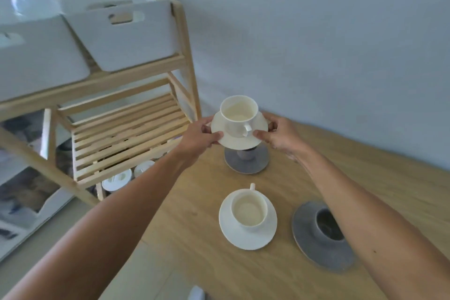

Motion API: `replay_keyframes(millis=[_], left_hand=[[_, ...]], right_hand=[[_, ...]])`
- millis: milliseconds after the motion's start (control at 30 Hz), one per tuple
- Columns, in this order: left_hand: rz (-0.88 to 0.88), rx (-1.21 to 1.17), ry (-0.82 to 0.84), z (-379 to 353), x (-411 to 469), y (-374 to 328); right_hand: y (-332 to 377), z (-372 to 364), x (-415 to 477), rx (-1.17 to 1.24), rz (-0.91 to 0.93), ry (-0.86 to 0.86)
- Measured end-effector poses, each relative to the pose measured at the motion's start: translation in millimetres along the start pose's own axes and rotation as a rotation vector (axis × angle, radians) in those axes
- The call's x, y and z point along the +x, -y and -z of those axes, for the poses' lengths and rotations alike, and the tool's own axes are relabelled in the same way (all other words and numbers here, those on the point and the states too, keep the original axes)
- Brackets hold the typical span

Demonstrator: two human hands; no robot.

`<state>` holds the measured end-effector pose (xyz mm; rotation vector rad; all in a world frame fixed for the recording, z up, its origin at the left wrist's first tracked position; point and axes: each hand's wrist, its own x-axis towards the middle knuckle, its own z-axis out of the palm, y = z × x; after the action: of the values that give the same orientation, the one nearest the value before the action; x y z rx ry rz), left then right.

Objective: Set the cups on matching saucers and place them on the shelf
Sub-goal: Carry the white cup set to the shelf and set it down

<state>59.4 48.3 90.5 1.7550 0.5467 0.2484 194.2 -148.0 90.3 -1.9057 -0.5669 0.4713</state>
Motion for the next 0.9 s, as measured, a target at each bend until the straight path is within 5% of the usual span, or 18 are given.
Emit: replay_keyframes(millis=[467,900], left_hand=[[0.141,0.029,-0.200,195,41,107],[0.211,0.017,-0.240,250,152,197]], right_hand=[[41,-208,102,-0.110,0.025,0.235],[-1,-305,232,-0.243,-0.001,0.285]])
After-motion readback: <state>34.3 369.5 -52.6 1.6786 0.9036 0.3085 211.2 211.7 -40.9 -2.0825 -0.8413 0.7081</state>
